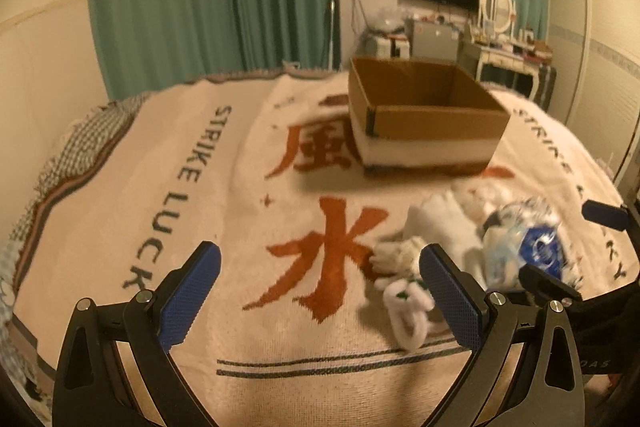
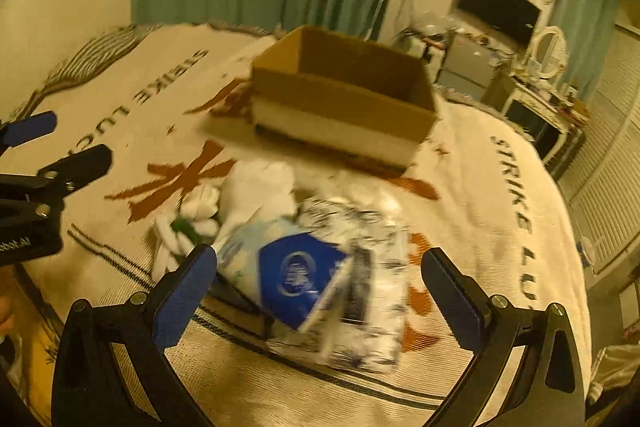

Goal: Organize soft objects
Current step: 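Grasp the blue tissue pack with the right tool while the left tool grasps the white sock bundle, then carry both items to the box and open both tools to drop them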

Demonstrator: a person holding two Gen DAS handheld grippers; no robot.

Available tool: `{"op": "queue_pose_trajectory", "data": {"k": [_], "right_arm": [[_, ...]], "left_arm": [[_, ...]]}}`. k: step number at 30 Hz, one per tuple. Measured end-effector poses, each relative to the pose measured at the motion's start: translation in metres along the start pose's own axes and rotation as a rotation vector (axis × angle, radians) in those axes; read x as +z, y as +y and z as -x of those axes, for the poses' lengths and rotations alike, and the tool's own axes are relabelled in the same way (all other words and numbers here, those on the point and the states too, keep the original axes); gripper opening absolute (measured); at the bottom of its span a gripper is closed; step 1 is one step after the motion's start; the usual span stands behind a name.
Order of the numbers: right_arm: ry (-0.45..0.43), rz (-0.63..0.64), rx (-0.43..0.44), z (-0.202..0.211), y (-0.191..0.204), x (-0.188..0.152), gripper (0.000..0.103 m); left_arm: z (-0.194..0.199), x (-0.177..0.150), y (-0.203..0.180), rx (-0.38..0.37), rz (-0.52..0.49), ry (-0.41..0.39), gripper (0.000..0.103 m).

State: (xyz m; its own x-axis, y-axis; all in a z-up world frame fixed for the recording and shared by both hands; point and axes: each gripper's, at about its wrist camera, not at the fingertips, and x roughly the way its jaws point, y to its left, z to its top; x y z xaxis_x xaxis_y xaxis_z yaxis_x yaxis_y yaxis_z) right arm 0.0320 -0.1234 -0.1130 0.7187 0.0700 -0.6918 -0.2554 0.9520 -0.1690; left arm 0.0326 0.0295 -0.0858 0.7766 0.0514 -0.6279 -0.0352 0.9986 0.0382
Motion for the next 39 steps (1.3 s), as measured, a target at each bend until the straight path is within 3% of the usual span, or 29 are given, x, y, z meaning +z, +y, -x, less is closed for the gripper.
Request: {"op": "queue_pose_trajectory", "data": {"k": [10, 11, 13, 16, 18, 19, 29, 34, 39], "right_arm": [[0.101, 0.012, -0.006, -0.037, 0.009, -0.005, 0.098], [0.096, 0.009, 0.0, -0.035, 0.009, -0.006, 0.096], [0.098, 0.002, 0.016, -0.033, 0.007, -0.006, 0.079], [0.094, -0.017, 0.033, -0.031, 0.004, -0.007, 0.065], [0.088, -0.046, 0.06, -0.028, -0.001, -0.006, 0.062], [0.086, -0.057, 0.066, -0.028, -0.003, -0.006, 0.053], [0.042, -0.148, 0.051, -0.016, -0.023, 0.001, 0.051], [0.041, -0.141, 0.053, -0.016, -0.022, 0.001, 0.051], [0.04, -0.144, 0.05, -0.015, -0.023, 0.001, 0.051]], "left_arm": [[-0.026, -0.014, -0.008, -0.034, -0.041, 0.07, 0.101], [-0.029, -0.016, -0.01, -0.039, -0.047, 0.082, 0.101], [-0.034, -0.02, -0.013, -0.058, -0.053, 0.105, 0.101], [-0.04, -0.023, -0.017, -0.101, -0.057, 0.133, 0.1], [-0.042, -0.025, -0.021, -0.114, -0.068, 0.14, 0.1], [-0.042, -0.026, -0.023, -0.118, -0.074, 0.142, 0.099], [-0.065, -0.035, -0.041, -0.243, -0.057, 0.226, 0.092], [-0.074, -0.032, -0.049, -0.284, -0.055, 0.212, 0.091], [-0.081, -0.034, -0.054, -0.355, -0.055, 0.221, 0.064]]}}
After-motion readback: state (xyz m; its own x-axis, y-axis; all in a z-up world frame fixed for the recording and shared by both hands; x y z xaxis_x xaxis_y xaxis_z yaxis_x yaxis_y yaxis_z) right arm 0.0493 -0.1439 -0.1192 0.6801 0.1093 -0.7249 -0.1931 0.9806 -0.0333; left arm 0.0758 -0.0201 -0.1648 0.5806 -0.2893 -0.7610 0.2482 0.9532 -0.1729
